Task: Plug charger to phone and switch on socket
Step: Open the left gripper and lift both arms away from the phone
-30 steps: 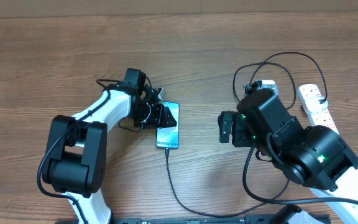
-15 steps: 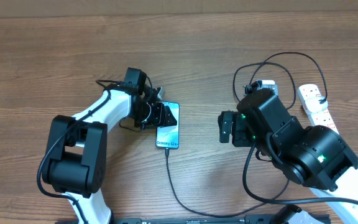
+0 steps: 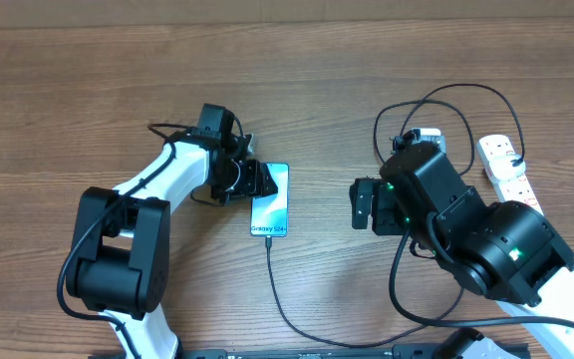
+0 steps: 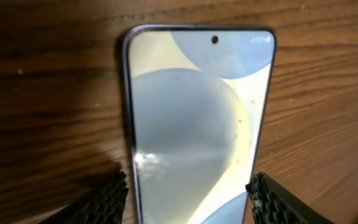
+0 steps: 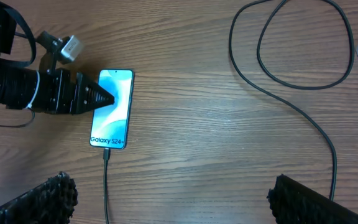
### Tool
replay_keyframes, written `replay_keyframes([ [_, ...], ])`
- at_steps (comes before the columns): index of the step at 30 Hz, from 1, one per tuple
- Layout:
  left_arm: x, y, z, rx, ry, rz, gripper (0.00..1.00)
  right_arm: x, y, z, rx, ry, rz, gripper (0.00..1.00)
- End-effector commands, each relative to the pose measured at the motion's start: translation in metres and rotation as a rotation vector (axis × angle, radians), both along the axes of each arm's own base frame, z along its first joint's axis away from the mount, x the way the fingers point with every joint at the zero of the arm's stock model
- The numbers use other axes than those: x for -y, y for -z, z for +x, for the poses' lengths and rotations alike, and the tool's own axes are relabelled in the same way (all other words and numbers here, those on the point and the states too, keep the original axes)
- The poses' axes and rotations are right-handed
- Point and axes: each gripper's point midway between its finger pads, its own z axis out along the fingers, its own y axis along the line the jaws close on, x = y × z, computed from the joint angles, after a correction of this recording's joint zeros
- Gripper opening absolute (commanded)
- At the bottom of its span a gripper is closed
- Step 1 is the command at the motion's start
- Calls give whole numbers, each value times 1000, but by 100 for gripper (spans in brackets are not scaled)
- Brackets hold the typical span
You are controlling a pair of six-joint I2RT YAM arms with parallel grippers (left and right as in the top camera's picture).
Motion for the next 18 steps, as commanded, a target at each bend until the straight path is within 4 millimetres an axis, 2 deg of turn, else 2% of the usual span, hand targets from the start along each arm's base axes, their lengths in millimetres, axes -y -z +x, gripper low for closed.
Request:
replay_keyframes([
  [1, -79, 84, -50, -174, -15, 418, 62, 2, -3, 3, 14, 19, 2, 100],
  [5, -79, 84, -50, -172, -15, 418, 63, 0, -1, 3, -6, 87, 54, 100],
  [8, -81, 84, -49, -169, -15, 430, 70, -2, 1, 2, -32, 158, 109, 100],
  [10, -87, 84, -49, -168, -24, 467, 79, -5, 2, 2, -51, 192, 142, 100],
  [12, -99, 82, -50, -175, -45, 533, 96, -8, 5, 2, -69, 209, 158, 100],
  [13, -105, 80, -50, -179, -57, 571, 100, -9, 6, 2, -78, 206, 160, 100],
  [18, -119, 59, -41, -203, -107, 675, 100, -11, 16, 2, -115, 206, 132, 100],
])
